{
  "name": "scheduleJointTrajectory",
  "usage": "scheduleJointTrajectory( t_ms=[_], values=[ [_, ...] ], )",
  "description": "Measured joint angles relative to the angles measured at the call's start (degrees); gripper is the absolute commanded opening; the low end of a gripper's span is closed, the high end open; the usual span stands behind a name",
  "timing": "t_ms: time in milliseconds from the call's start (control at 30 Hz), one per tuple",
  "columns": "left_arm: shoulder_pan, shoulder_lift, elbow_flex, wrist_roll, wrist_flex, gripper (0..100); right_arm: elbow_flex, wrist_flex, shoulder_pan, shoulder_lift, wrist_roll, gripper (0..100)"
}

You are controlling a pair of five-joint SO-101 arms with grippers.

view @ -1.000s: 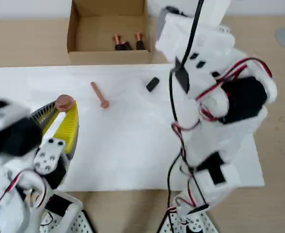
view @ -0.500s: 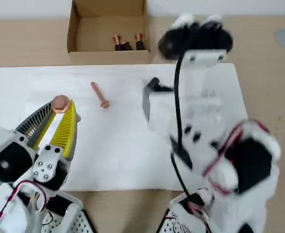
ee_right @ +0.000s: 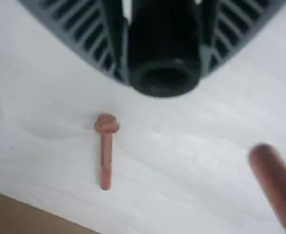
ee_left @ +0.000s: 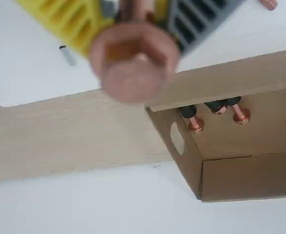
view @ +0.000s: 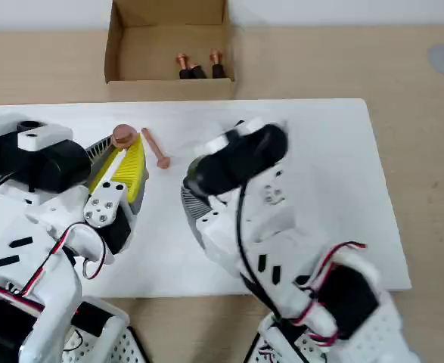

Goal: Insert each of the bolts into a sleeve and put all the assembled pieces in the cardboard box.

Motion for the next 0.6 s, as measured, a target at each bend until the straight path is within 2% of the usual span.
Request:
scheduleJointTrajectory(
  t_ms=[167, 333, 600],
  values=[
    [-1.1, 0.1, 0.1, 0.0, 0.0, 1, 14.2, -13.6, 0.0, -6.4, 3.5, 0.9],
    [-6.9, 0.2, 4.8, 0.5, -6.5, 1, 23.3, -25.8, 0.0, -10.0, 4.0, 0.9],
    [-9.8, 0.2, 9.8, 13.9, -15.5, 1, 30.9, -36.5, -2.4, -12.2, 4.0, 0.9]
  ],
)
